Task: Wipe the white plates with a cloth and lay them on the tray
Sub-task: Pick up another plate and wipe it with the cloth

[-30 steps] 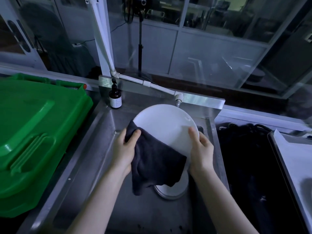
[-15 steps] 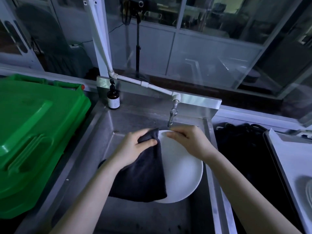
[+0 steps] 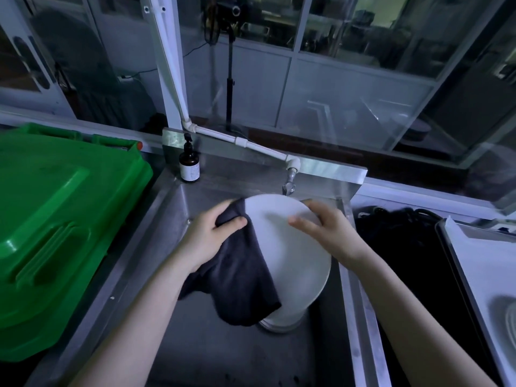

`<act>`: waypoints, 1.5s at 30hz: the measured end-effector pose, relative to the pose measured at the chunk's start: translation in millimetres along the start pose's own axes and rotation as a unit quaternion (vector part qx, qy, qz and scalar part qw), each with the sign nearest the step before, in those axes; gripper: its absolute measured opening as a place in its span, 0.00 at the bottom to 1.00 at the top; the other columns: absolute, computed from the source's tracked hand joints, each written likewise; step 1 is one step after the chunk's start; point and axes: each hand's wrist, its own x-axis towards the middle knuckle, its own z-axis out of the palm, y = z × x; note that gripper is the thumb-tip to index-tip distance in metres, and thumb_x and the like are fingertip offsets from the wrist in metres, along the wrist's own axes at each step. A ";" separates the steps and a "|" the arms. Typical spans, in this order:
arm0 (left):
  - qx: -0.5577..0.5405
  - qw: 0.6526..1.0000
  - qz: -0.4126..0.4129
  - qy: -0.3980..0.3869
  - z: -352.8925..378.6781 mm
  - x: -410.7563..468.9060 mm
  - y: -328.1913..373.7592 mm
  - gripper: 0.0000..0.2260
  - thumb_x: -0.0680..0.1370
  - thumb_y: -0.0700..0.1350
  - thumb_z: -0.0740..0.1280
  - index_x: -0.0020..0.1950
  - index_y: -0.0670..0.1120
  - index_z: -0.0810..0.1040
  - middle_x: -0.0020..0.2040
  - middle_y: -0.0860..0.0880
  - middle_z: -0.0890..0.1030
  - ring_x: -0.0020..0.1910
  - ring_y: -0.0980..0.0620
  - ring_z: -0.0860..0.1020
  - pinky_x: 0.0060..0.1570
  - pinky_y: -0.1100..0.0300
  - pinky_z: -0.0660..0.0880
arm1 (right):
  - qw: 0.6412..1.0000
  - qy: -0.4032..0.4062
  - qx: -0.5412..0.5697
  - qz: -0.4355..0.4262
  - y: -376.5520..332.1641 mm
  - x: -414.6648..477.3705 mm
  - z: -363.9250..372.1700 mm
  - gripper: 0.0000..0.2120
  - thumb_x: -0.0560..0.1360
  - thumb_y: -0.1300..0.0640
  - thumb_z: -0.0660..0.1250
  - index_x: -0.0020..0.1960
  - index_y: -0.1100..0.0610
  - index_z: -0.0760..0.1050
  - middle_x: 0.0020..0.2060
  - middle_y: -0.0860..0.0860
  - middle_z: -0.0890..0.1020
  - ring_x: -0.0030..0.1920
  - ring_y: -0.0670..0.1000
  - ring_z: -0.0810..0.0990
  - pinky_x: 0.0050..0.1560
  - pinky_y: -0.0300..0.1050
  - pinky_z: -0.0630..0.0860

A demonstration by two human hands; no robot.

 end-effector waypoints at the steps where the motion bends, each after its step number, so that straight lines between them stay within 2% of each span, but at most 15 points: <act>1: 0.035 0.999 0.013 -0.035 0.1 2.1 6.0 0.15 0.73 0.54 0.71 0.59 0.66 0.78 0.55 0.62 0.83 0.60 0.63 0.78 0.61 0.62 0.72 | 0.999 -0.023 -0.040 -0.019 -3.3 2.3 1.7 0.10 0.76 0.48 0.72 0.48 0.55 0.81 0.41 0.53 0.83 0.40 0.48 0.80 0.42 0.43 0.75; 4: 0.059 0.991 0.047 -0.112 1.9 0.1 12.4 0.18 0.76 0.46 0.72 0.56 0.70 0.78 0.55 0.66 0.82 0.58 0.69 0.77 0.55 0.76 0.68 | 0.993 -0.071 -0.080 -0.052 -4.3 1.8 13.0 0.19 0.78 0.49 0.69 0.40 0.65 0.75 0.32 0.51 0.72 0.33 0.47 0.69 0.36 0.44 0.67; 6: 0.027 0.995 0.034 -0.087 3.8 -7.2 5.0 0.17 0.77 0.42 0.71 0.59 0.64 0.78 0.57 0.64 0.82 0.60 0.67 0.77 0.58 0.74 0.68 | 0.996 -0.046 -0.057 -0.045 -1.1 -0.1 14.8 0.16 0.79 0.50 0.69 0.36 0.58 0.76 0.29 0.45 0.70 0.32 0.42 0.68 0.33 0.39 0.64; 9: -0.103 0.991 -0.050 0.072 14.6 -19.7 -11.9 0.10 0.79 0.41 0.69 0.56 0.55 0.81 0.52 0.58 0.85 0.56 0.60 0.81 0.53 0.67 0.74 | 0.992 0.111 0.049 0.025 9.9 0.5 18.6 0.15 0.79 0.52 0.69 0.39 0.61 0.78 0.29 0.46 0.71 0.32 0.45 0.68 0.33 0.42 0.63; 12: -0.236 0.946 -0.127 0.180 37.2 -27.4 -19.0 0.08 0.80 0.40 0.66 0.56 0.50 0.80 0.50 0.51 0.86 0.51 0.54 0.84 0.46 0.62 0.79 | 0.916 0.300 0.228 0.139 13.9 -5.8 48.6 0.13 0.78 0.52 0.69 0.39 0.60 0.80 0.29 0.45 0.75 0.35 0.46 0.72 0.33 0.40 0.68; 14: -0.274 0.927 -0.162 0.196 45.8 -28.4 -21.9 0.09 0.81 0.40 0.65 0.61 0.45 0.77 0.53 0.46 0.85 0.53 0.50 0.84 0.48 0.56 0.81 | 0.872 0.350 0.287 0.186 17.3 -13.5 68.2 0.12 0.78 0.51 0.67 0.39 0.55 0.81 0.32 0.43 0.78 0.38 0.46 0.75 0.37 0.40 0.72; 17: -0.284 0.925 -0.171 0.188 37.1 -24.7 -26.1 0.07 0.81 0.40 0.66 0.58 0.45 0.78 0.50 0.45 0.85 0.51 0.48 0.84 0.41 0.57 0.81 | 0.909 0.292 0.253 0.156 21.0 -23.0 65.4 0.09 0.80 0.52 0.65 0.45 0.53 0.81 0.37 0.46 0.80 0.42 0.48 0.77 0.42 0.45 0.73; 19: -0.266 0.933 -0.165 0.179 26.6 -20.5 -28.1 0.04 0.79 0.43 0.68 0.53 0.48 0.81 0.46 0.47 0.86 0.48 0.49 0.85 0.38 0.59 0.80 | 0.957 0.227 0.164 0.081 19.0 -29.1 46.8 0.06 0.80 0.56 0.66 0.55 0.49 0.81 0.44 0.41 0.83 0.46 0.42 0.81 0.44 0.38 0.76; 22: -0.213 0.948 -0.141 0.189 9.4 -10.9 -28.6 0.02 0.75 0.50 0.71 0.45 0.53 0.82 0.40 0.52 0.85 0.44 0.54 0.85 0.36 0.65 0.78 | 0.982 0.170 0.012 -0.075 15.2 -41.4 18.0 0.25 0.76 0.67 0.70 0.70 0.50 0.73 0.64 0.48 0.80 0.64 0.42 0.78 0.60 0.32 0.73; 25: -0.206 0.956 -0.123 0.169 -3.8 -1.4 -25.9 0.04 0.72 0.51 0.71 0.45 0.56 0.83 0.44 0.51 0.86 0.46 0.56 0.85 0.38 0.66 0.78 | 0.924 0.067 -0.261 -0.271 11.8 -46.0 0.2 0.31 0.65 0.78 0.69 0.66 0.59 0.78 0.70 0.56 0.75 0.72 0.55 0.72 0.72 0.50 0.69; 28: -0.232 0.951 -0.146 0.143 -8.8 5.7 -23.0 0.04 0.72 0.49 0.72 0.45 0.54 0.84 0.45 0.47 0.86 0.47 0.52 0.85 0.40 0.60 0.79 | 0.834 -0.036 -0.427 -0.347 9.2 -41.1 3.4 0.29 0.64 0.75 0.71 0.64 0.60 0.80 0.69 0.56 0.76 0.72 0.59 0.72 0.69 0.63 0.70; 33: -0.251 0.947 -0.187 0.074 -16.5 7.3 -19.4 0.06 0.78 0.45 0.68 0.51 0.48 0.84 0.49 0.44 0.86 0.49 0.49 0.85 0.42 0.57 0.80 | 0.786 -0.029 -0.434 -0.439 10.2 -31.2 9.5 0.16 0.78 0.65 0.61 0.61 0.61 0.82 0.64 0.55 0.81 0.65 0.58 0.79 0.64 0.58 0.77; 36: -0.262 0.934 -0.228 0.081 -22.2 7.1 -17.9 0.07 0.80 0.47 0.67 0.51 0.49 0.85 0.51 0.45 0.86 0.52 0.49 0.84 0.49 0.54 0.79 | 0.774 -0.024 -0.431 -0.464 10.7 -30.4 11.9 0.14 0.77 0.66 0.66 0.61 0.61 0.82 0.62 0.55 0.82 0.64 0.58 0.80 0.62 0.54 0.78; 41: -0.342 0.898 -0.252 0.110 -26.7 6.7 -13.0 0.12 0.82 0.47 0.62 0.57 0.44 0.82 0.50 0.44 0.86 0.50 0.49 0.84 0.41 0.60 0.79 | 0.839 -0.002 -0.371 -0.397 6.9 -34.5 22.7 0.17 0.71 0.68 0.76 0.59 0.59 0.84 0.60 0.52 0.84 0.60 0.54 0.83 0.52 0.51 0.83; 45: -0.361 0.884 -0.231 0.185 -29.5 2.3 -11.2 0.15 0.84 0.49 0.57 0.55 0.40 0.78 0.43 0.42 0.84 0.44 0.48 0.83 0.41 0.60 0.77 | 0.952 0.001 -0.255 -0.170 8.3 -43.0 29.5 0.09 0.74 0.60 0.75 0.55 0.53 0.85 0.43 0.39 0.86 0.43 0.46 0.84 0.40 0.45 0.79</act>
